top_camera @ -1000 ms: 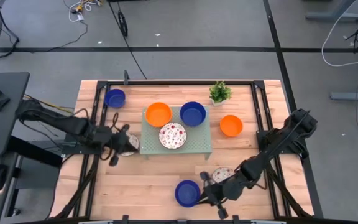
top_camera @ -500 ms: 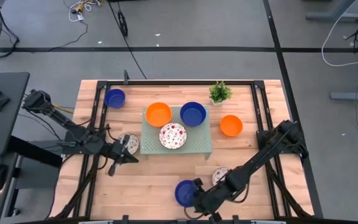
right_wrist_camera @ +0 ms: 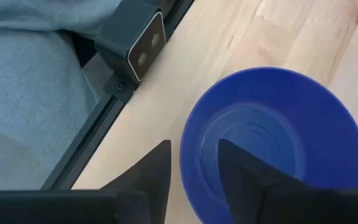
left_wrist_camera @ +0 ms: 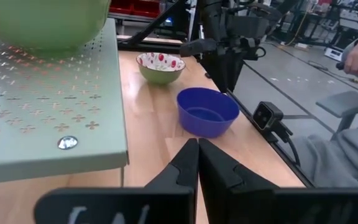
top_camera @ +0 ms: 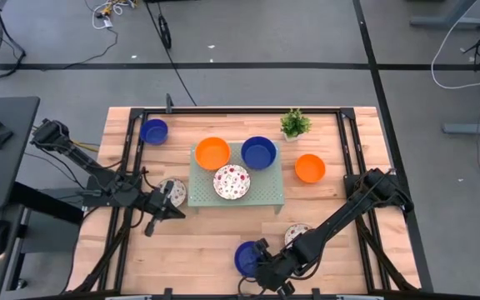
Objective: Pick & Place Mini bowls
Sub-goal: Stack the blue bowl on top of the blue bowl on the shelf
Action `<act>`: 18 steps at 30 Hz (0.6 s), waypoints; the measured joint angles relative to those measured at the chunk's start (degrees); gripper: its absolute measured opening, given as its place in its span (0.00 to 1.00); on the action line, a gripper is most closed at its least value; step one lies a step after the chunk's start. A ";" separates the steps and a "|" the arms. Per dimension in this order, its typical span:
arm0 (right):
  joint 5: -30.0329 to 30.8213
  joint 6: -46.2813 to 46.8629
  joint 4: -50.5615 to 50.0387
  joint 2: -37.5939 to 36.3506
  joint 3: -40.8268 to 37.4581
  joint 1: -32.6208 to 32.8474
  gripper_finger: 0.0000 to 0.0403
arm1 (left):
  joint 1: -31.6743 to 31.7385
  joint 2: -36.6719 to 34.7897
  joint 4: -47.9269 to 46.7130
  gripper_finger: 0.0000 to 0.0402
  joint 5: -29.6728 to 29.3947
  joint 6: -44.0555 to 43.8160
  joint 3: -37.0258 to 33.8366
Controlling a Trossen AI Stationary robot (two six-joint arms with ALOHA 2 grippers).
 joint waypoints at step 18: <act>-0.18 -2.56 1.13 0.73 -2.39 0.04 0.26 | 0.00 0.00 -0.02 0.03 1.55 -0.46 0.00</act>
